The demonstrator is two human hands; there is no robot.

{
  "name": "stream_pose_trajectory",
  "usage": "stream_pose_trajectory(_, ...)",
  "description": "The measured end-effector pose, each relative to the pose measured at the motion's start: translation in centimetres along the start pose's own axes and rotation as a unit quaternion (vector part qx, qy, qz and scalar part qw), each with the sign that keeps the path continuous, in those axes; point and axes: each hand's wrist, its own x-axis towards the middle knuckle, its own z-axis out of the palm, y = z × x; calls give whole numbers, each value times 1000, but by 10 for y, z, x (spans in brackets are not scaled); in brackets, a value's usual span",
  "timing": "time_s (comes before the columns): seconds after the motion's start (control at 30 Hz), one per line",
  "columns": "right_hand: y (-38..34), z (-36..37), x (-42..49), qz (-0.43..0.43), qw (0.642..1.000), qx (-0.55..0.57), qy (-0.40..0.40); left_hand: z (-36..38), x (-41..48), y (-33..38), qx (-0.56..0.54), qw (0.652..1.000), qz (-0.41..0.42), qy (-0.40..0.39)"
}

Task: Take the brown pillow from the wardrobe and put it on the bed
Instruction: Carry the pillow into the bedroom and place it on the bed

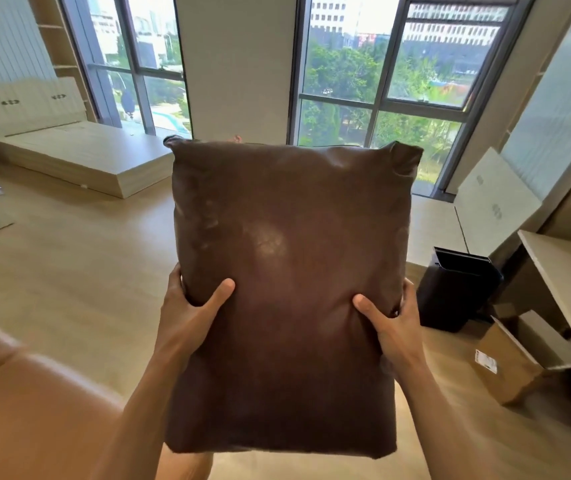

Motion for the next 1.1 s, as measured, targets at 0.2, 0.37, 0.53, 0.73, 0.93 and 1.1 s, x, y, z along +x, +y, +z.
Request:
stream_pose_trajectory(0.2,3,55,118,-8,999,-19,-29,34,104,2,-6,1000,-15,20)
stream_pose_trajectory(0.37,19,122,216,-5,996,22,-86,52,188,-10,1,997,-13,79)
stream_pose_trajectory(0.53,38,198,320,-11,988,35,-150,71,272,-19,3,988,-15,156)
stream_pose_trajectory(0.73,32,306,429,-16,966,34,-256,64,355,-19,3,967,-40,253)
stream_pose_trajectory(0.93,19,449,473,-22,931,69,-358,13,419,-32,21,926,-68,370)
stream_pose_trajectory(1.1,16,585,484,-34,902,82,-423,-54,488,-54,35,894,-64,442)
